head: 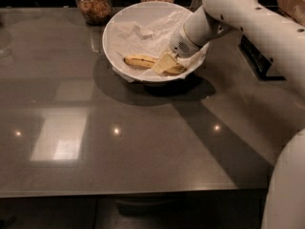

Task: Pick banana from white bowl

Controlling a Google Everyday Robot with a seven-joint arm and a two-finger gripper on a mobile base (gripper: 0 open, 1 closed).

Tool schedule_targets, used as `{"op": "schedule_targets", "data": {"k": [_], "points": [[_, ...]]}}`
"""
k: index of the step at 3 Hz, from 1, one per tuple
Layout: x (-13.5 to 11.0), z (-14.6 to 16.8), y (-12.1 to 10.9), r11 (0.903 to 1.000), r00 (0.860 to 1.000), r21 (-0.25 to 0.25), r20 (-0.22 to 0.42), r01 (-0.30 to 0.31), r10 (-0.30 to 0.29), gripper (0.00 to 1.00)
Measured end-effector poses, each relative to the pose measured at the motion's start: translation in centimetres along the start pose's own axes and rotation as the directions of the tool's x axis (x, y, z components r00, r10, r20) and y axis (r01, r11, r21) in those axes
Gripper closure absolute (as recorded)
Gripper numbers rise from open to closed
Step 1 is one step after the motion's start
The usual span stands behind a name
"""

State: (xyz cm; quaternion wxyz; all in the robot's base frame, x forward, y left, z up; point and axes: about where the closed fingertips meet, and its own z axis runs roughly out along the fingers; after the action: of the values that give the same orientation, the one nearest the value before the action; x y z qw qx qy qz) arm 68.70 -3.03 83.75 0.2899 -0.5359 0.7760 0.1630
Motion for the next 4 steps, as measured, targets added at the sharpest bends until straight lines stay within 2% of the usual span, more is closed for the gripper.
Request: {"op": "schedule_targets", "data": {"k": [1,2,3,4], "points": [[0.2,0.2,-0.1,1.0000,1.000,0.001,-0.004,-0.004,0.004,0.68],[0.2,0.1,0.1,1.0000,1.000,0.004,-0.004,-0.004,0.004,0.92],[-0.7,-0.4,0.7,0.9999,1.000,0.006,0.007,0.010,-0.010,1.00],[-1.8,-1.4,1.5,0.9996,0.999,0.006,0.021,0.027,-0.027,1.00]]}}
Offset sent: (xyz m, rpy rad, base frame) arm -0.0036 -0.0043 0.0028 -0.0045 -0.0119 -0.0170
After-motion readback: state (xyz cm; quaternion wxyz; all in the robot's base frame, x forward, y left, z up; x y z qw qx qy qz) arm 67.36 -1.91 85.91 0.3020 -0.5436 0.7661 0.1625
